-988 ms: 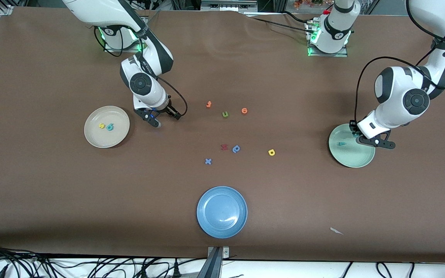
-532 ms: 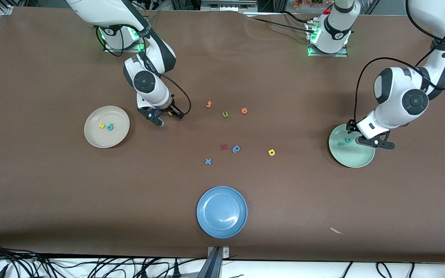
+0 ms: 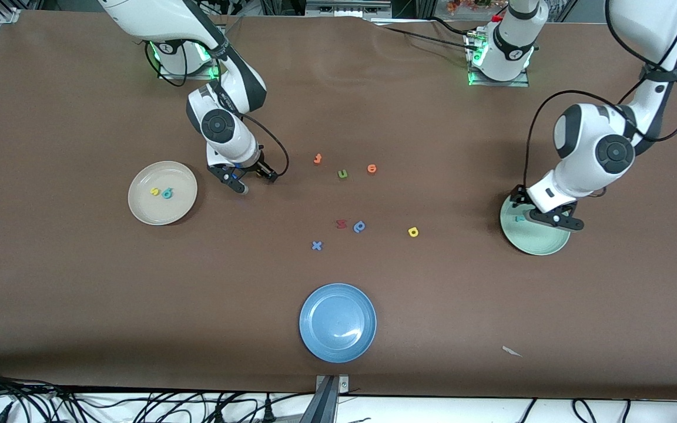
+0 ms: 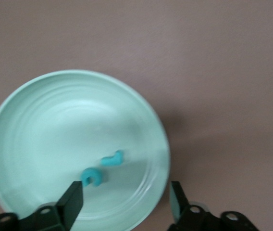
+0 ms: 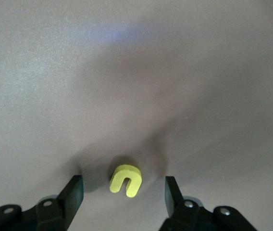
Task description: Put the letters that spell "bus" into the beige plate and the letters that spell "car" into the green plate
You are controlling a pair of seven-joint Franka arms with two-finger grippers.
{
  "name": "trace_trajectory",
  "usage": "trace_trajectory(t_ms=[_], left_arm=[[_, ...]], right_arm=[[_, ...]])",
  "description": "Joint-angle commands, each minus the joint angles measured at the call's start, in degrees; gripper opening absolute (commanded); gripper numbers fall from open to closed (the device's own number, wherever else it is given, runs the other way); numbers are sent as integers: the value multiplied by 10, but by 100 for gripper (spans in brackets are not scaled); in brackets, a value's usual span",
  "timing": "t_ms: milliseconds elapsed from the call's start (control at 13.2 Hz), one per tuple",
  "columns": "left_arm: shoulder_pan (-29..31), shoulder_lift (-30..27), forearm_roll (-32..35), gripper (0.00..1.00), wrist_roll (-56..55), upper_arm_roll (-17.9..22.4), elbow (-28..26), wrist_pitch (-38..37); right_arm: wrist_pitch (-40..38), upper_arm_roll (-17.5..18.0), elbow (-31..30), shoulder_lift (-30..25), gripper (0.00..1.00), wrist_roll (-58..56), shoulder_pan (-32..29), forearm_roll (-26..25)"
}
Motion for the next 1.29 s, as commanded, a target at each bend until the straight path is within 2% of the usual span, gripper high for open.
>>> trace_trajectory(t_ms=[0, 228, 304, 380, 532, 684, 836, 988, 1216], left_arm=[[-5, 12, -24, 100, 22, -9, 11, 9], [-22, 29, -29, 84, -5, -40, 38, 9], [-32, 39, -34, 81, -46, -56, 47, 9], [-43, 47, -33, 80, -106, -68, 57, 9], [-67, 65, -33, 80, -191, -87, 73, 9], [-91, 86, -33, 80, -237, -87, 97, 10], [-121, 123, -35, 80, -263, -87, 140, 10], [-146, 157, -32, 80, -290, -86, 177, 10], [-167, 187, -32, 79, -293, -73, 194, 36]], right_arm=[[13, -3, -7, -2, 67, 2, 2, -9], [12, -3, -8, -2, 50, 3, 2, -10], [12, -3, -8, -2, 40, 2, 2, -10], [12, -3, -8, -2, 33, 2, 2, -10], [12, -3, -8, -2, 26, 2, 2, -10], [11, -3, -8, -2, 16, 2, 2, -10], [6, -3, -3, -7, 15, 5, 1, -9], [-45, -9, 19, -27, 16, 0, 1, -9], [-246, -45, 135, -32, 16, -61, 1, -9]])
